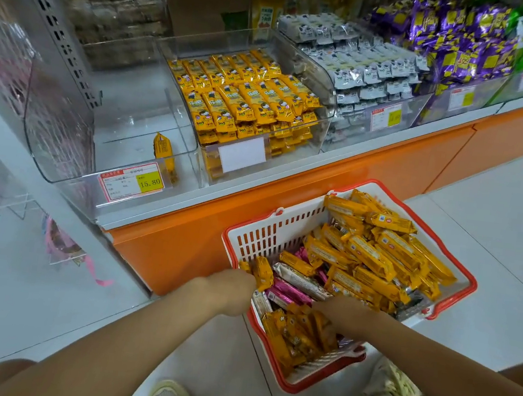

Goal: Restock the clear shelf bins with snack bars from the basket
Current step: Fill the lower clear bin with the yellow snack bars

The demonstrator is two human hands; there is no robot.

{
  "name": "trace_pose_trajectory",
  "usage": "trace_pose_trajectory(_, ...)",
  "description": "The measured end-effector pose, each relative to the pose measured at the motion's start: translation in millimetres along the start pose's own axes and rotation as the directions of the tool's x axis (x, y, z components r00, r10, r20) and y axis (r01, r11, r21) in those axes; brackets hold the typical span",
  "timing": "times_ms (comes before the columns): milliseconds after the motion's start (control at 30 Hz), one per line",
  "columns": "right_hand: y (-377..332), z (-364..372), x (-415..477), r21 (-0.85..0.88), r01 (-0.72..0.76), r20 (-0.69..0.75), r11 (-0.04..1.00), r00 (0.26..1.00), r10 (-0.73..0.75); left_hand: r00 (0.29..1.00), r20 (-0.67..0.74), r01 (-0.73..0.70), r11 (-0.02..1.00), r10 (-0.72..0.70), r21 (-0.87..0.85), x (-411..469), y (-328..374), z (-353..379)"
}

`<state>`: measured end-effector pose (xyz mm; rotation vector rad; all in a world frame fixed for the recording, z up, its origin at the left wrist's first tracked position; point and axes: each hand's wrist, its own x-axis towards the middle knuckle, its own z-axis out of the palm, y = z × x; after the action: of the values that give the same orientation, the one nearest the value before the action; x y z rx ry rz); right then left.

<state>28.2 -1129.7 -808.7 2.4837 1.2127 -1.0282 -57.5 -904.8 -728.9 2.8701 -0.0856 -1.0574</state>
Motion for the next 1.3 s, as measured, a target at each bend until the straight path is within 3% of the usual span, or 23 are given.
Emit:
trace_pose_trajectory(133,13,-16,-9,0.219,0.016,-0.037,0.976,0.999,-0.008,1.0,-0.015,-0.019,0.997,0.018,-0.078,2,-4,-2)
trace_pose_trajectory(200,16,-41,-18,0.406,0.006,-0.087,0.914,0.996,0.032,0.996,-0.08,-0.065,0.963,0.046,-0.26,0,-4,-8)
trace_pose_trajectory(267,15,-70,-33,0.551,0.045,-0.134,0.834,0.99,0.035,0.975,-0.221,-0.138,0.869,0.034,-0.475,-7,2,-22)
trace_pose_trajectory(333,9,-100,-52,0.635,0.102,-0.173,0.766,0.985,0.012,0.967,-0.254,-0.159,0.696,-0.035,-0.7,-14,11,-38)
trace_pose_trajectory(367,5,-114,-62,0.692,0.155,-0.197,0.705,0.98,-0.022,0.984,-0.176,-0.128,0.538,-0.039,-0.833,-17,14,-44)
trace_pose_trajectory(433,-3,-137,-76,0.787,0.277,-0.261,0.551,0.959,-0.11,0.995,-0.009,-0.029,0.2,0.099,-0.979,-22,14,-54)
trace_pose_trajectory(467,-6,-147,-82,0.809,0.335,-0.304,0.484,0.942,-0.143,0.979,0.027,0.008,0.096,0.201,-0.995,-26,13,-58)
trace_pose_trajectory(533,-8,-162,-88,0.807,0.433,-0.394,0.401,0.901,-0.179,0.94,0.008,0.025,-0.047,0.34,-0.999,-35,13,-65)
trace_pose_trajectory(733,-11,-188,-98,0.789,0.557,-0.501,0.258,0.827,-0.255,0.932,-0.156,-0.024,-0.376,0.326,-0.926,-69,18,-84)
trace_pose_trajectory(833,-15,-193,-100,0.768,0.575,-0.509,0.282,0.815,-0.276,0.922,-0.206,-0.058,-0.409,0.328,-0.911,-80,16,-86)
trace_pose_trajectory(900,-20,-198,-104,0.729,0.578,-0.535,0.367,0.815,-0.22,0.926,-0.254,-0.124,-0.41,0.28,-0.903,-84,15,-87)
trace_pose_trajectory(967,-28,-207,-108,0.649,0.52,-0.589,0.556,0.806,-0.067,0.933,-0.299,-0.209,-0.374,0.201,-0.903,-85,11,-88)
trace_pose_trajectory(1067,-43,-215,-103,0.542,0.257,-0.638,0.8,0.745,0.194,0.942,-0.329,-0.307,-0.235,0.063,-0.922,-84,6,-87)
trace_pose_trajectory(1167,-62,-220,-90,0.466,0.051,-0.61,0.884,0.742,0.279,0.938,-0.344,-0.344,-0.172,-0.033,-0.923,-81,11,-84)
trace_pose_trajectory(1300,-75,-225,-66,0.468,-0.094,-0.546,0.879,0.751,0.371,0.938,-0.325,-0.34,-0.151,-0.119,-0.928,-72,20,-75)
